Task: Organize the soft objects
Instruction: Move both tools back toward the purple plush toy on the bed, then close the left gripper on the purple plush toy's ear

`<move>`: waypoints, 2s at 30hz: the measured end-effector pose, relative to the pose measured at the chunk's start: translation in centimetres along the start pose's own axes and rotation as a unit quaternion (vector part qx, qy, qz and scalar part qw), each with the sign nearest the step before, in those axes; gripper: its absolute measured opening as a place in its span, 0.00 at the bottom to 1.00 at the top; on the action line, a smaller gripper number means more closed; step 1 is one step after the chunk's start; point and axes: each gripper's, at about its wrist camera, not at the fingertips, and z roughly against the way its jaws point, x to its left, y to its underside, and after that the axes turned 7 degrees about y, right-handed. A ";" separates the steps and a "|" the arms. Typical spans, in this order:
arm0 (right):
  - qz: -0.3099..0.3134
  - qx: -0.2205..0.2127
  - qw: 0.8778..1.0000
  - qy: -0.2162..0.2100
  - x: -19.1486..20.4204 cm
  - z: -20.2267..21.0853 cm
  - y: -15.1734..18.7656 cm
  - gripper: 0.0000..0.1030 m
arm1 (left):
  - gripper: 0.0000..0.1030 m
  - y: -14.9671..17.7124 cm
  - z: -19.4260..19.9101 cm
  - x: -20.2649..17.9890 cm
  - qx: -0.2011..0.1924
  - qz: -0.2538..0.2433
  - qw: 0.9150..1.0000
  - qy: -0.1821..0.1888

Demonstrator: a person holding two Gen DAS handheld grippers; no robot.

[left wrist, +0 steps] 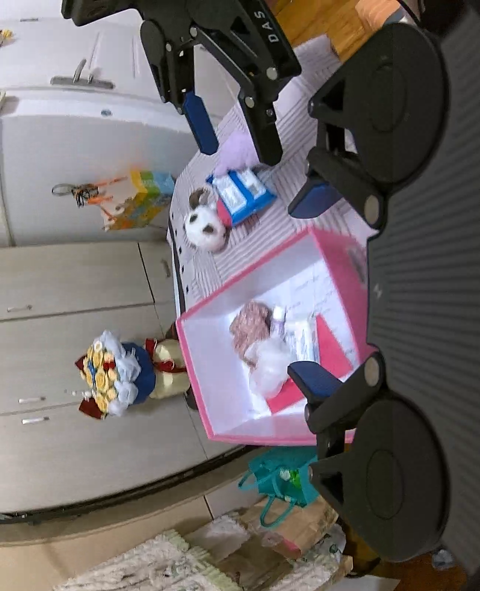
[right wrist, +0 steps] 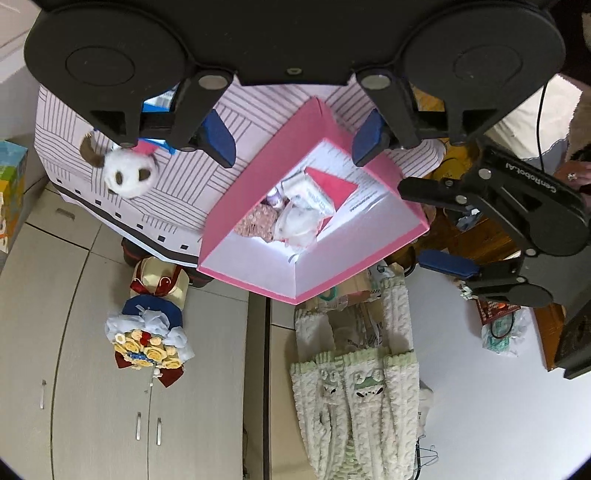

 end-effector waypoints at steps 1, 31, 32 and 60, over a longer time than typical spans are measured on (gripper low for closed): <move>0.000 -0.003 1.000 0.002 0.0 0.4 0.4 0.83 | 0.83 0.1 0.0 -0.4 0.000 -0.003 1.000 0.003; -0.040 -0.023 0.992 0.117 -10.8 -2.3 14.1 0.88 | 0.86 -1.6 -17.1 -9.6 0.030 0.040 0.990 0.131; -0.045 -0.028 0.991 0.122 -11.1 -2.8 14.2 0.88 | 0.85 -1.8 -17.8 -9.7 0.026 0.042 0.990 0.132; -0.257 -0.043 0.956 0.135 -14.7 -10.3 17.2 0.90 | 0.31 -3.2 -27.3 -11.4 0.048 0.088 0.982 0.162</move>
